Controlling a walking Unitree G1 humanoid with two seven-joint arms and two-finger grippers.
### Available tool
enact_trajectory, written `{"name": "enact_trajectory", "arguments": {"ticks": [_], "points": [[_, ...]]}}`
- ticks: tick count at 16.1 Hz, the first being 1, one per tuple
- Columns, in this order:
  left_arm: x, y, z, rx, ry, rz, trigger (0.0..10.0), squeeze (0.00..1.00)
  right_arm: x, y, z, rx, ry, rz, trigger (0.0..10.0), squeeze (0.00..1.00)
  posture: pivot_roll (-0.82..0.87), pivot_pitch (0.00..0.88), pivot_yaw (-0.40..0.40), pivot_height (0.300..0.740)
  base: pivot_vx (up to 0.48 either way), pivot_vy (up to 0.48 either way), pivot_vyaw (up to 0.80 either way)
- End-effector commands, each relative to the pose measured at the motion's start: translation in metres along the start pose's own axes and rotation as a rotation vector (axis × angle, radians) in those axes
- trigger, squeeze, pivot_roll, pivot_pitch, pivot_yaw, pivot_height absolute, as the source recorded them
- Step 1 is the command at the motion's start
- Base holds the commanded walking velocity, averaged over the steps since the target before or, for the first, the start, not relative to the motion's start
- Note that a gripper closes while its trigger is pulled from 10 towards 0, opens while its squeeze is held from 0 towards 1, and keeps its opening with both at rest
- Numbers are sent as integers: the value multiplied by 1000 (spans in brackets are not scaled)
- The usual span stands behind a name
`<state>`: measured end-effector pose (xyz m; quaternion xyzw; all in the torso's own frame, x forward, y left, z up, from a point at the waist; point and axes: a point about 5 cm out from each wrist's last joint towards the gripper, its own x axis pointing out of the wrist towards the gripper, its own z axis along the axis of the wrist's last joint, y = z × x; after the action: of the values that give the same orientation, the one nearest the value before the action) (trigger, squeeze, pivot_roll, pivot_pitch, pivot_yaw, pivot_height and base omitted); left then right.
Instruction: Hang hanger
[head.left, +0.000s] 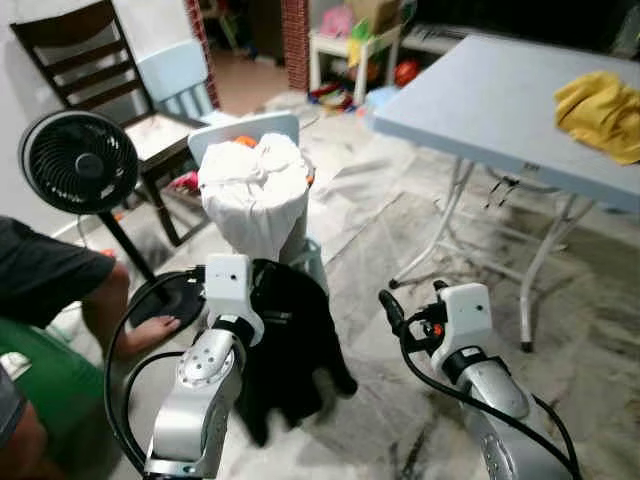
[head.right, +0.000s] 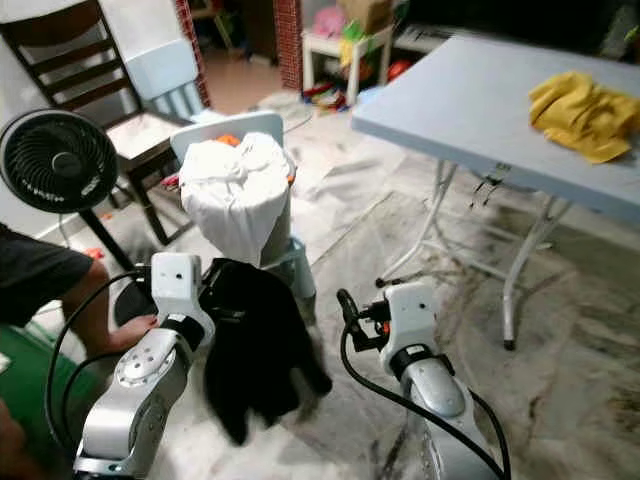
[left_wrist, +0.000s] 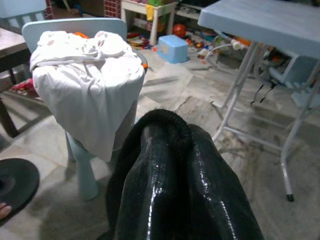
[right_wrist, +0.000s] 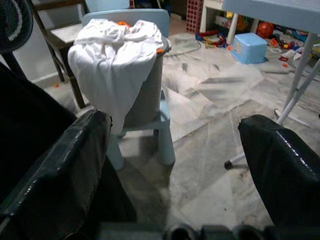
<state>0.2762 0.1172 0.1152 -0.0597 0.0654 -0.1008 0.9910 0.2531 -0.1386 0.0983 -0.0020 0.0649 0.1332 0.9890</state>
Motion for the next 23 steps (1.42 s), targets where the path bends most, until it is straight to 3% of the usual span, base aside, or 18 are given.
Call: {"name": "enact_trajectory", "arguments": {"ticks": [1, 6, 13, 23], "points": [[-1, 3, 7, -2, -34, -7, 10000, 0, 2, 5, 4, -1, -12, 15, 10000, 0, -34, 51, 17, 740, 0, 0, 0], [-1, 1, 7, -14, -42, -46, 10000, 0, 2, 4, 4, -4, -10, 17, 10000, 0, -36, 47, 12, 740, 0, 0, 0], [-2, 1, 7, -30, -39, -57, 10000, 0, 2, 5, 4, -3, -10, 22, 10000, 0, -34, 52, 10, 740, 0, 0, -557], [-2, -2, 6, -42, -41, -65, 10000, 0, 2, 3, 5, -14, -12, 23, 10000, 0, -43, 51, 5, 740, 317, 0, 0]]}}
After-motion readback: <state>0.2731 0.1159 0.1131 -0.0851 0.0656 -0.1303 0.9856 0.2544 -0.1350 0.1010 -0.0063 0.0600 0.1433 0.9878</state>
